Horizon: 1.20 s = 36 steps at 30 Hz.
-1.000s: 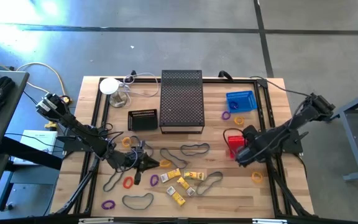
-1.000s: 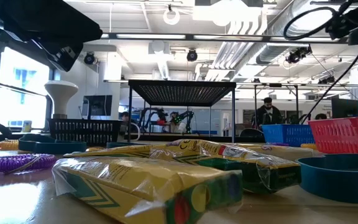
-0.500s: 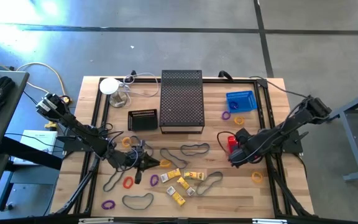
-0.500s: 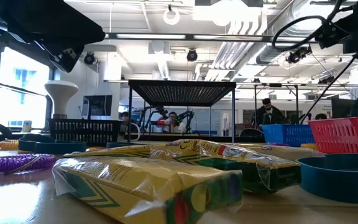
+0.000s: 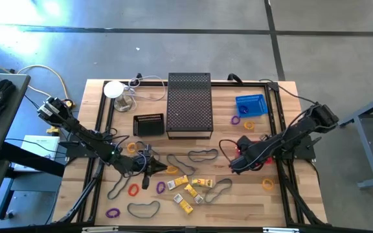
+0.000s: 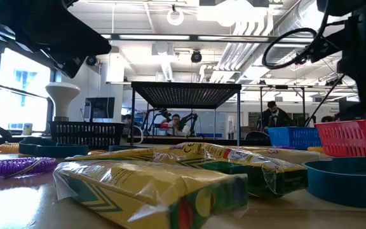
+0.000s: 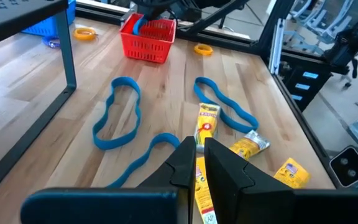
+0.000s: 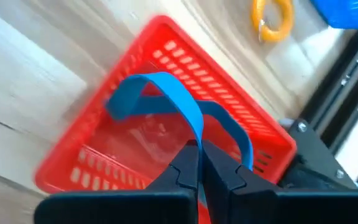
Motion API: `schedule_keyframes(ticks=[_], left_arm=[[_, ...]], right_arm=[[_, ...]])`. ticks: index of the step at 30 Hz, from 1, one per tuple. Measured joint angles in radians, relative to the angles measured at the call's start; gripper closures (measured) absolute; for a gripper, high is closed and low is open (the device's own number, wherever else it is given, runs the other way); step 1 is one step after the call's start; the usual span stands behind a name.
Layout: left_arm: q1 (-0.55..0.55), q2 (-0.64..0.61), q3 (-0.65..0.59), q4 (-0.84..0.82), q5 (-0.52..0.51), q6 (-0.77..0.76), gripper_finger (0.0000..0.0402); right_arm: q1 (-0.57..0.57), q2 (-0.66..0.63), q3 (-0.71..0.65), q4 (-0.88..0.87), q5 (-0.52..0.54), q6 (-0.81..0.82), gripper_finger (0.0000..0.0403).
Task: Pick & Place Office Desk Supplies
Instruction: Put the blue rubber band into the red bin, then put the yellow spring keychain into the blue bin
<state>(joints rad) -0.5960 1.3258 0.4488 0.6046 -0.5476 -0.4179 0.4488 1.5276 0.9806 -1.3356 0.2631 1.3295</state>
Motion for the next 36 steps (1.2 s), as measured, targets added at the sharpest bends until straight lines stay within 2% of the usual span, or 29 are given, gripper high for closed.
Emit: schedule_keyframes(ticks=[5,11,18,23,28,32,36], left_arm=[[-0.004,0.0,0.0,-0.003,0.0,-0.006,0.0371],[-0.024,0.0,0.0,-0.003,0.001,-0.007,0.0371],[-0.026,0.0,0.0,-0.003,0.001,-0.005,0.0371],[-0.023,0.0,0.0,-0.003,0.0,-0.002,0.0371],[-0.015,0.0,0.0,-0.003,0.001,-0.002,0.0371],[-0.007,0.0,0.0,-0.003,0.001,-0.002,0.0371],[-0.008,0.0,0.0,-0.003,0.001,-0.006,0.0371]], right_arm=[[0.001,0.0,0.0,0.01,-0.036,-0.018,0.0378],[0.002,0.0,0.0,-0.049,-0.033,-0.018,0.0306],[0.004,-0.011,0.001,-0.123,0.132,-0.052,0.0239],[0.0,-0.018,0.056,-0.138,0.212,-0.112,0.0238],[-0.047,-0.019,0.147,-0.153,0.193,-0.239,0.0255],[-0.141,-0.019,0.187,-0.151,0.162,-0.364,0.0262],[-0.294,-0.019,0.184,-0.149,0.115,-0.46,0.0261]])
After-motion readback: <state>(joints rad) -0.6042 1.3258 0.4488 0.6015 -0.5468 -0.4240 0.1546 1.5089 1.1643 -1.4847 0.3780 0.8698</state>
